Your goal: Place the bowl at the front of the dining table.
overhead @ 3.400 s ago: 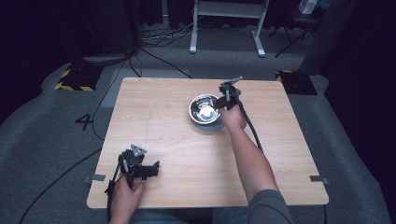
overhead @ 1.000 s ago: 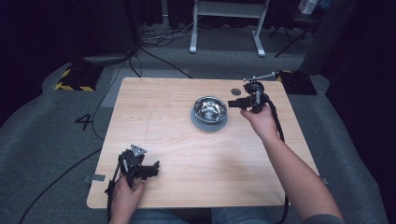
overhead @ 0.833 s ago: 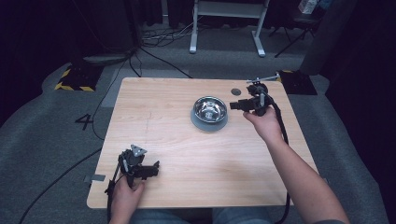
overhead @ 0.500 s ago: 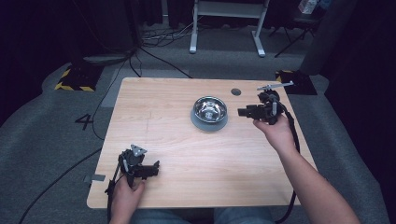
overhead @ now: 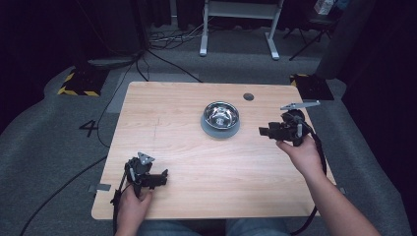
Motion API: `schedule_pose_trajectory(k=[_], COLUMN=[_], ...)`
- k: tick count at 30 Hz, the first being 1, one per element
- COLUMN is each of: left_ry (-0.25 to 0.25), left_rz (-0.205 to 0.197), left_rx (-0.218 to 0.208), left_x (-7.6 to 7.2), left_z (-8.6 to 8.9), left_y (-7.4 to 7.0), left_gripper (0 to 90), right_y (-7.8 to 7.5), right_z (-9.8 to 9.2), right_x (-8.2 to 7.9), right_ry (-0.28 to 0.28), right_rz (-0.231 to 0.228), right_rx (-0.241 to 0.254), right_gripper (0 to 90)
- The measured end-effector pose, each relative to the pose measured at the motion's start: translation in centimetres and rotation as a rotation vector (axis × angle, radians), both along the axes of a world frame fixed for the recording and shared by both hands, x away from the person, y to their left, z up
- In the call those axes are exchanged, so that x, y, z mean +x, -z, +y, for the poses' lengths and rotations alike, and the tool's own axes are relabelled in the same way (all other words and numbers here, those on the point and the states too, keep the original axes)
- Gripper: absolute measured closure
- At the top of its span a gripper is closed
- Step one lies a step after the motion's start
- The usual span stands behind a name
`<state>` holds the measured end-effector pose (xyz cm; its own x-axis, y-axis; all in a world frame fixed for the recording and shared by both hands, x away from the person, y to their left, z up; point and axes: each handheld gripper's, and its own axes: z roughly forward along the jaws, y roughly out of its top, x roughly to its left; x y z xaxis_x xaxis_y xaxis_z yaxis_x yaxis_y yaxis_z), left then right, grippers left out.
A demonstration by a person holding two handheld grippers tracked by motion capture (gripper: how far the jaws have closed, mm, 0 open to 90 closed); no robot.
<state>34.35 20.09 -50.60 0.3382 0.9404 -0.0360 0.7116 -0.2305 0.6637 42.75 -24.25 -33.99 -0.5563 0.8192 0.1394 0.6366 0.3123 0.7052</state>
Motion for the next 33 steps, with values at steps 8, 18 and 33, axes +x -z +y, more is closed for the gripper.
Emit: schedule_pose_trajectory(k=[8, 18, 33], left_ry=[-0.001, -0.001, -0.002], left_rz=[0.000, 0.000, -0.002], left_rx=[0.000, 0.000, -0.002], left_x=[0.0, 0.0, 0.0], left_z=[0.0, 0.0, 0.0], left_y=[0.0, 0.0, 0.0], left_gripper=[2.9, 2.9, 2.9], right_y=[2.5, 6.2, 10.6], right_z=[-0.3, -0.2, -0.9], right_x=[-1.7, -3.2, -5.0], right_ry=[-0.009, -0.024, -0.025], right_rz=[0.012, 0.072, 0.090], right_rx=[-0.049, -0.086, -0.069], right_gripper=[46.2, 45.7, 45.9])
